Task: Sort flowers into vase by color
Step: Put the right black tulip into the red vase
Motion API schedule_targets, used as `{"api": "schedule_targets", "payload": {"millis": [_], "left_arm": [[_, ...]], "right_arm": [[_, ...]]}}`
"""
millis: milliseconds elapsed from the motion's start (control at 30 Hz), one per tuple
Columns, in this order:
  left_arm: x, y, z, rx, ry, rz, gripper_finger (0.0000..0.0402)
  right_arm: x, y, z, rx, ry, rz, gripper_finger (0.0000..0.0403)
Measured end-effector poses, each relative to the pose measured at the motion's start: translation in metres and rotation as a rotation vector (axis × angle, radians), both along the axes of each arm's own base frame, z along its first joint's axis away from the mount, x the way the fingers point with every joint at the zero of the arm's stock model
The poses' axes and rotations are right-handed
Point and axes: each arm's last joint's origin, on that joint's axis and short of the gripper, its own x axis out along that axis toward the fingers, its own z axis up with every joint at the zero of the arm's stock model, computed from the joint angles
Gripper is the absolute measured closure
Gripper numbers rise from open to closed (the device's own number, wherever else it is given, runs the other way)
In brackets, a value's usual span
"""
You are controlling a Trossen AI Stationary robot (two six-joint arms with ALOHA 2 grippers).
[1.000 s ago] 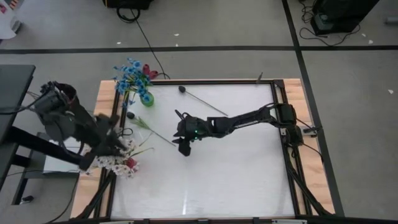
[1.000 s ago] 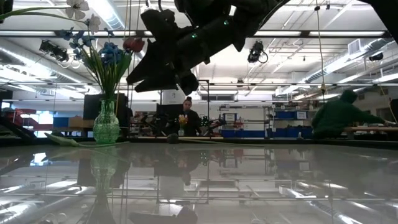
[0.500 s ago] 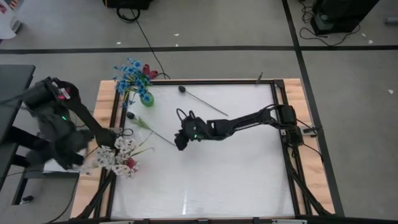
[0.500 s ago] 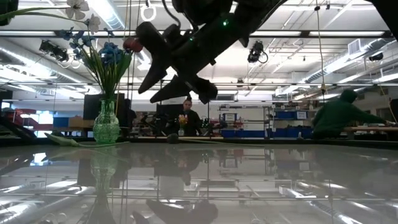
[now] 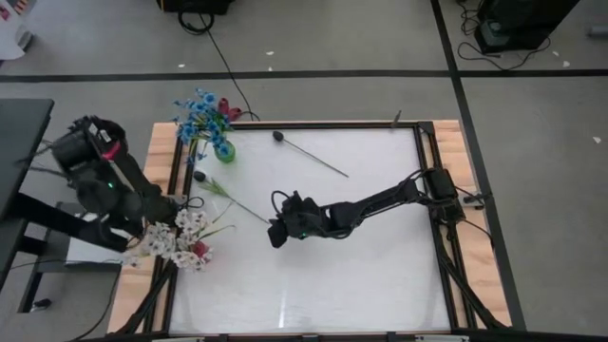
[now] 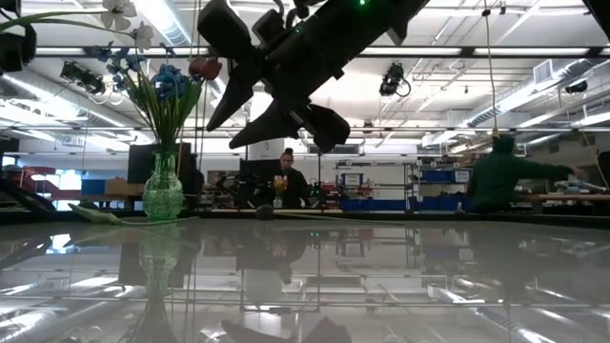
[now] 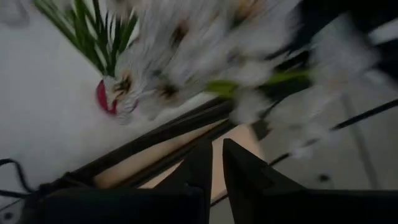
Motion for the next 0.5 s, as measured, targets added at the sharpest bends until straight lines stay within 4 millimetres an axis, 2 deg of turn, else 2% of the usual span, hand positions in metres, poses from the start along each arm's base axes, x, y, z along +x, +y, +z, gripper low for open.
{"api": "schedule_targets", "payload": {"millis": [200,367,500], "left_arm": [[0.0,0.001,-0.047,0.136,0.002,-0.091,0.0359],[0.0,0.004,-0.085,0.246,0.029,-0.068,0.0358],[0.0,0.006,-0.108,0.308,0.057,-0.016,0.0358]], "right_arm": [[-0.002,0.007,-0.001,0.019,0.002,-0.002,0.0249],[-0.003,0.013,-0.001,0.026,0.004,0.02,0.0249],[-0.003,0.016,-0.001,0.03,0.005,0.032,0.0249]]}}
